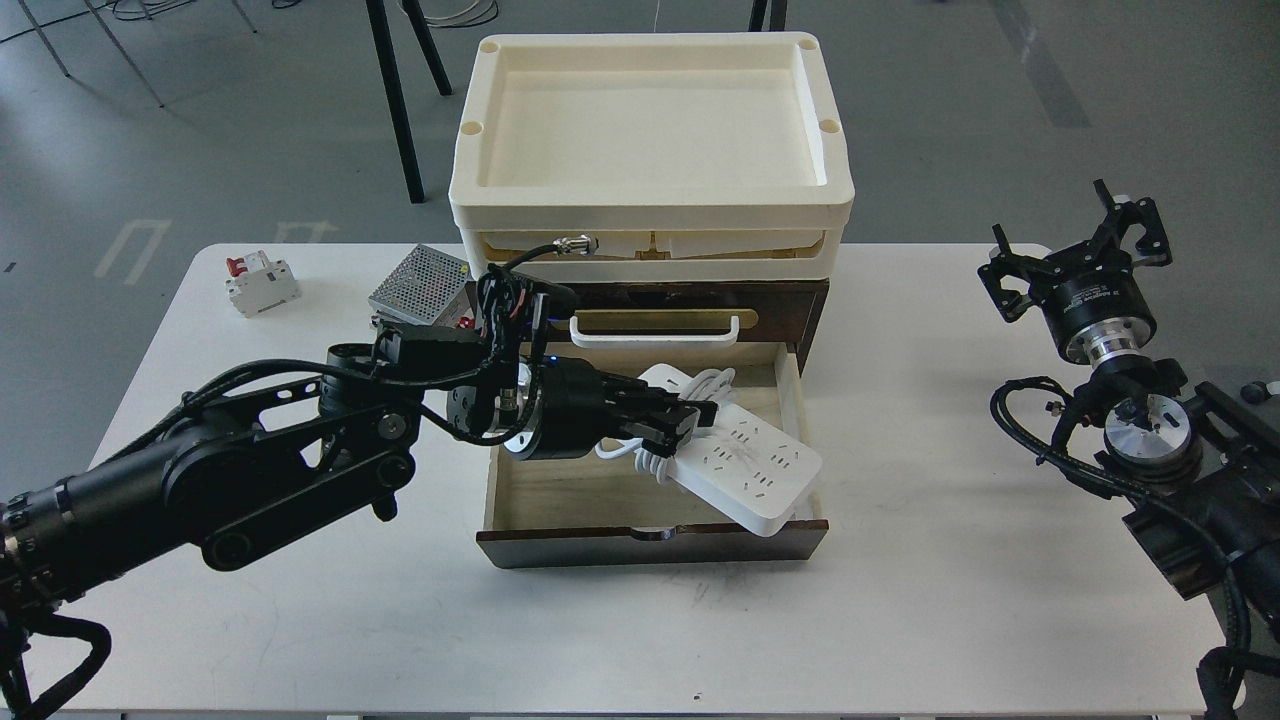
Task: Put charging cable into cabinet
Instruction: 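Lower the held power strip into the open wooden drawer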
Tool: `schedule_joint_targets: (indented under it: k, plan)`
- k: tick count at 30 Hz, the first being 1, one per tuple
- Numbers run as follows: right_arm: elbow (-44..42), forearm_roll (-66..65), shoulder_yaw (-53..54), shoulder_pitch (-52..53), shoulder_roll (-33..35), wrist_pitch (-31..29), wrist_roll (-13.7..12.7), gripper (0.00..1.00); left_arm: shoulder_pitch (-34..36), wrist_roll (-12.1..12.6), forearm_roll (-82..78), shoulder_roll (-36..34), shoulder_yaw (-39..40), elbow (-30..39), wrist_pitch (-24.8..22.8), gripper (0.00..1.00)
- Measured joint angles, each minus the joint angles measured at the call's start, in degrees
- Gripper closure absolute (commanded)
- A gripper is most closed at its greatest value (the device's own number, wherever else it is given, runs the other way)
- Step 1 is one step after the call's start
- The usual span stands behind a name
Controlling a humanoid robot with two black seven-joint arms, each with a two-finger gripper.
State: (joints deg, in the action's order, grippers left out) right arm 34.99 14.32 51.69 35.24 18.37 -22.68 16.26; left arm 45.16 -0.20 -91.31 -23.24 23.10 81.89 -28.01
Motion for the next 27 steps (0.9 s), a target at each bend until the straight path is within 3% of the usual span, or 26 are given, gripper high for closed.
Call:
schedule_joint_targets:
  k: [9,15,22,25,27]
  plan:
    - [0.1,-0.2,0.0,-0.2,0.0,0.0,0.0,0.00,-0.2,0.2,-0.1,-0.6,-0.4,-7.7,0.0,0.86]
    - [0.1,-0.2,0.0,-0.3,0.0,0.0,0.0,0.00,-0.4,1.1,0.0,-0.5,-0.1,-7.9,0.0,0.45]
    - [0.1,-0.3,-0.1,-0.3,0.0,0.0,0.0,0.00,-0.4,1.6,0.3,-0.4,0.3,-7.5,0.0,0.19]
    - [0.1,-0.4,-0.1,-0.3,0.0,0.0,0.0,0.00,-0.4,0.1,1.6,-0.8,2.0,-6.3,0.0,0.10]
    - [0.1,-0.4,-0.1,-0.3,0.0,-0.1,0.0,0.00,-0.4,-2.3,4.3,-1.1,4.4,-5.1,0.0,0.06]
